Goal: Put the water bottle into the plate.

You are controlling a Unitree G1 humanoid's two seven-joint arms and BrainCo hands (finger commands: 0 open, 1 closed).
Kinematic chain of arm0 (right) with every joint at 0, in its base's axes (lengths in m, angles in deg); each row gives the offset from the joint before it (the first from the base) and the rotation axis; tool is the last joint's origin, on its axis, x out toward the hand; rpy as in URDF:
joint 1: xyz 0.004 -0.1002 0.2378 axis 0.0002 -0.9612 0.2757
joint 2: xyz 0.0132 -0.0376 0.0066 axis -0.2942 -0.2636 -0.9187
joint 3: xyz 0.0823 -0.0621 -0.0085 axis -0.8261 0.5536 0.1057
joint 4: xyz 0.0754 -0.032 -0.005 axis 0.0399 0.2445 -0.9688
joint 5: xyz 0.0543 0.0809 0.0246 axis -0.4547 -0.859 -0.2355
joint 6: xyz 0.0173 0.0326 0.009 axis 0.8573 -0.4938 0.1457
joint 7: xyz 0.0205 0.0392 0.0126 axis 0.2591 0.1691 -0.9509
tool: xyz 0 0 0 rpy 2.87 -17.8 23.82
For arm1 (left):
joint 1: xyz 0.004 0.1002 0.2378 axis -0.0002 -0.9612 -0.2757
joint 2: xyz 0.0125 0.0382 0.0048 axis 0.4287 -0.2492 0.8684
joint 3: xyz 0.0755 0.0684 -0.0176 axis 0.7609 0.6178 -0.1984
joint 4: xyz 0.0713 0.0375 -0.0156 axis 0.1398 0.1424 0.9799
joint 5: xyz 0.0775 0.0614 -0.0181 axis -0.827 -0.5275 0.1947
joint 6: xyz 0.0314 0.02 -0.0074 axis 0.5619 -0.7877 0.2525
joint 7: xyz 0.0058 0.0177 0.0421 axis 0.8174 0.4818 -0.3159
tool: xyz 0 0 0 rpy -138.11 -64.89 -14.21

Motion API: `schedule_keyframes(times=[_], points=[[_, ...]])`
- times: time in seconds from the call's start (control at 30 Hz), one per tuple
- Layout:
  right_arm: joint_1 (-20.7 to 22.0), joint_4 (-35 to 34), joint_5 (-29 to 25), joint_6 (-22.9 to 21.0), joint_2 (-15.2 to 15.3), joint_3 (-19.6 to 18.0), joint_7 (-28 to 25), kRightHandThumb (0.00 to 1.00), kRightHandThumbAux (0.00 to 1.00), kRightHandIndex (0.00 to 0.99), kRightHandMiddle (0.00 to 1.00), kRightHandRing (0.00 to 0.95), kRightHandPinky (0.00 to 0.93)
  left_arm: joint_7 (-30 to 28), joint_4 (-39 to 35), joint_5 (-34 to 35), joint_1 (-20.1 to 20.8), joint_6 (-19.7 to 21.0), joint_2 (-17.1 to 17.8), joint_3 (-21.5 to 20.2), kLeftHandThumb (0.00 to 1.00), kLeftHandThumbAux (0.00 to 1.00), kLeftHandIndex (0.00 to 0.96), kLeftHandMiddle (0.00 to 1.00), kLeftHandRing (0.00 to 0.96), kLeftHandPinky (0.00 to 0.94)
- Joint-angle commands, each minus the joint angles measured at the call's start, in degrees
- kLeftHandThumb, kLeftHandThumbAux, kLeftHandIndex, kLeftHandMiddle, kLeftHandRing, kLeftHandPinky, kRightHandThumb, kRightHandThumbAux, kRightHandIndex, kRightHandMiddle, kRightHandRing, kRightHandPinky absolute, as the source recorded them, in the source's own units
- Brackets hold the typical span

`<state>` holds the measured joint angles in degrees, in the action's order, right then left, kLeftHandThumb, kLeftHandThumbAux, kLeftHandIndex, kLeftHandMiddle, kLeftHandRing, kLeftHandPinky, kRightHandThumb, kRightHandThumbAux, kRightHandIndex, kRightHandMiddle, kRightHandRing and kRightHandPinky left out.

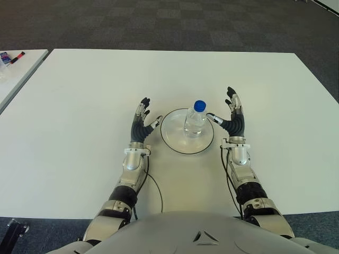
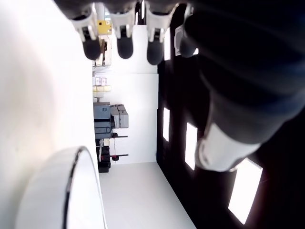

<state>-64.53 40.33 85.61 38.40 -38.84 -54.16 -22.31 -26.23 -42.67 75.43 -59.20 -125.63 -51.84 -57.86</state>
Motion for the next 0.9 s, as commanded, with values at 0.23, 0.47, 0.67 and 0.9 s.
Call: schedule_keyframes(times=[0.23,0.47,0.67,0.9], points=[[1.11,2.66,-0.95,-5.3,-2.33,-1.93,-0.14,0.063,0.716,0.0,0.004,0.007,0.038,0.08,-0.55,-0.19,-0.96,0.53,-1.72,-0.16,0.232,0.816,0.049,0.092,0.072,0.103],[1.97,4.99,-1.78,-6.88,-3.22,-2.64,-1.0,0.06,0.661,0.0,0.014,0.019,0.048,0.07,-1.04,-0.14,-1.28,0.67,-1.59,-0.31,0.243,0.808,0.05,0.091,0.074,0.114],[2.16,4.94,-6.27,-10.4,-4.43,-3.69,-5.5,0.08,0.625,0.0,0.021,0.018,0.021,-0.12,-1.56,0.23,-1.62,0.66,-1.58,-0.54,0.272,0.82,0.057,0.096,0.079,0.113],[2.4,6.13,-12.93,-11.04,-6.17,-6.17,-11.58,0.082,0.607,0.009,0.039,0.022,0.027,-0.21,-2.35,0.41,-2.12,0.71,-1.6,-0.65,0.284,0.827,0.063,0.103,0.081,0.103]])
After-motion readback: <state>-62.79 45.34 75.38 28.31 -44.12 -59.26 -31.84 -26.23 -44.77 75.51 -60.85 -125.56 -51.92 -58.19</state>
